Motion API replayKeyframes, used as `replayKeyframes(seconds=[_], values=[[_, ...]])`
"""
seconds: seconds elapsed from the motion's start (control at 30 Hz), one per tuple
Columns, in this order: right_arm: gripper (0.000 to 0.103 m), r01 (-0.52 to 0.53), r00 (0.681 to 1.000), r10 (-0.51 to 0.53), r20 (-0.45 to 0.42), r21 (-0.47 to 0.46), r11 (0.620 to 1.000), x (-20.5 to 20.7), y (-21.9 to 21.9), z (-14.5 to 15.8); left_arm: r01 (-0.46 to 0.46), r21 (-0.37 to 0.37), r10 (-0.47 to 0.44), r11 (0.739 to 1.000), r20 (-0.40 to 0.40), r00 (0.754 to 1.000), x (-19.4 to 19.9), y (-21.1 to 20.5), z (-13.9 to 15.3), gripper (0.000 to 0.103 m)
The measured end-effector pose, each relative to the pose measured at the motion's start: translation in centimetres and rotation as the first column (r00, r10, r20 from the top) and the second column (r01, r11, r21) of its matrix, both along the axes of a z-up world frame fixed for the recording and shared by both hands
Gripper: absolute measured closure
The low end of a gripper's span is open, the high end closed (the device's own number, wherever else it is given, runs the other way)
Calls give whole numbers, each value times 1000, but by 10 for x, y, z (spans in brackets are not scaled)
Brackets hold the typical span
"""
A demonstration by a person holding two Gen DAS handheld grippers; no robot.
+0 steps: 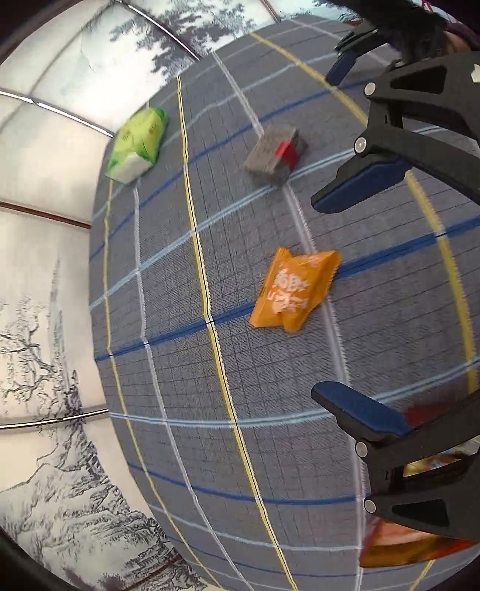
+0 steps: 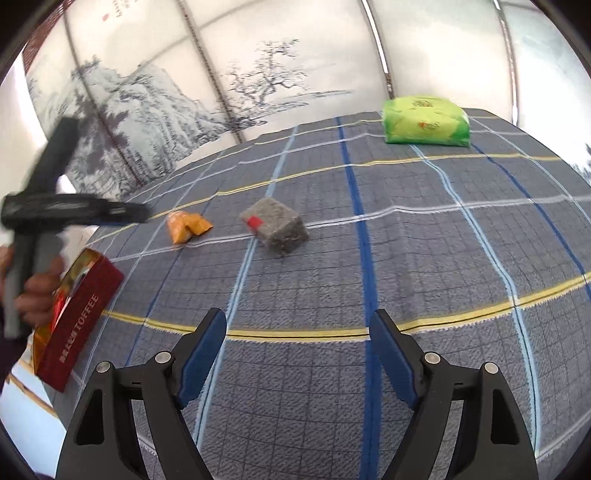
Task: Organize snacks
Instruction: 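Grasp the orange snack pack with left gripper while right gripper moves to the grey block, then grasp the grey block with the red tag with the right gripper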
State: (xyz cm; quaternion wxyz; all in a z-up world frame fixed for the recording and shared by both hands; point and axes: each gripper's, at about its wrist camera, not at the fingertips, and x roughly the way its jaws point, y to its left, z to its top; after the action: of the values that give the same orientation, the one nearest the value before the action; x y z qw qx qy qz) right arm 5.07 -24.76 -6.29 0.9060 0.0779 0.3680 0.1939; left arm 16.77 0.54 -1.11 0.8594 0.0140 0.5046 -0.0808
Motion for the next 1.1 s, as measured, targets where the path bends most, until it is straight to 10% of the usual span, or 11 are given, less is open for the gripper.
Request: replayKeyframes(seconds=[0.13,0.27,0.47,0.9,1.1], values=[[23,-25,1000,25,4,-35,999,-3,9,-1,-16,9,17,1000,-37,999,25,-1,-20,20],[23,-39,999,39,9,-39,998,-3,12,-2,-20,-5,19,1000,-85,996,37,0,-36,78],[23,-93,996,93,-13,8,996,10,6,4,-22,-26,20,999,-53,998,0,-3,-23,80],[24,-263,963,269,7,-190,946,102,52,9,54,-77,-44,996,122,992,-132,-7,33,79],[65,-293,955,296,-32,-266,918,123,71,2,56,-94,-45,994,119,992,-152,0,42,79]])
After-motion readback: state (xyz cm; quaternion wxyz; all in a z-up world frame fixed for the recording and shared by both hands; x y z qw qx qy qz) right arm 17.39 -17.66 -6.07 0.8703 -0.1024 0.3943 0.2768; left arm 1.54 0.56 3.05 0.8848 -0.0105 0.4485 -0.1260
